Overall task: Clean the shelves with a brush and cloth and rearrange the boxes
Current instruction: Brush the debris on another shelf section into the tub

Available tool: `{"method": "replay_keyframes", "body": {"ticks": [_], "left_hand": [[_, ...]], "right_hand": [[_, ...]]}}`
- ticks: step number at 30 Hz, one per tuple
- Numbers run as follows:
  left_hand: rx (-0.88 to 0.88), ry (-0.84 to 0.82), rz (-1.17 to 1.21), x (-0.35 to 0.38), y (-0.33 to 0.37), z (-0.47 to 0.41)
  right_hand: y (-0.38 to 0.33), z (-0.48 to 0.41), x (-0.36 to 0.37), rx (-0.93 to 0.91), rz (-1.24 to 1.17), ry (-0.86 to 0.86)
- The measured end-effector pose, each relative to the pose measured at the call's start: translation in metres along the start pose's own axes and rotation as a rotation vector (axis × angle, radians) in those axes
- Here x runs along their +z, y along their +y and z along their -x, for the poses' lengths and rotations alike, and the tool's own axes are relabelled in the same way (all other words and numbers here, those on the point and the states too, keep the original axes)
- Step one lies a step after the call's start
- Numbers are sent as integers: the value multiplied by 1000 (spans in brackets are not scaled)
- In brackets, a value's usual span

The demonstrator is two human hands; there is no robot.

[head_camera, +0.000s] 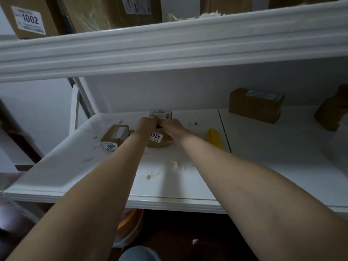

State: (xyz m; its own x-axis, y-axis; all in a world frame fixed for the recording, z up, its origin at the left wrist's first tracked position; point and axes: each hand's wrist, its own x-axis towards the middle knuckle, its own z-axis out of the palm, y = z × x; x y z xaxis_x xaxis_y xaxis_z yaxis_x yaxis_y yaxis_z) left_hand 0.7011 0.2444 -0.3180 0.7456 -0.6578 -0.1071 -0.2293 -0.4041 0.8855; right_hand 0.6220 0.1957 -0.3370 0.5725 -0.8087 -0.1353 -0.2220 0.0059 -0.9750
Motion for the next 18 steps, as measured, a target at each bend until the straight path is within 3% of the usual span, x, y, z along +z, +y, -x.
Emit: {"method": "replay_keyframes", "body": {"ticks": [11, 18], "left_hand": [[213, -132, 121, 76, 90, 48], [191, -395, 134, 166, 113, 98]], "right_hand": [[-5, 22, -110, -225, -8, 521], [29, 52, -202, -130, -154, 705]]}}
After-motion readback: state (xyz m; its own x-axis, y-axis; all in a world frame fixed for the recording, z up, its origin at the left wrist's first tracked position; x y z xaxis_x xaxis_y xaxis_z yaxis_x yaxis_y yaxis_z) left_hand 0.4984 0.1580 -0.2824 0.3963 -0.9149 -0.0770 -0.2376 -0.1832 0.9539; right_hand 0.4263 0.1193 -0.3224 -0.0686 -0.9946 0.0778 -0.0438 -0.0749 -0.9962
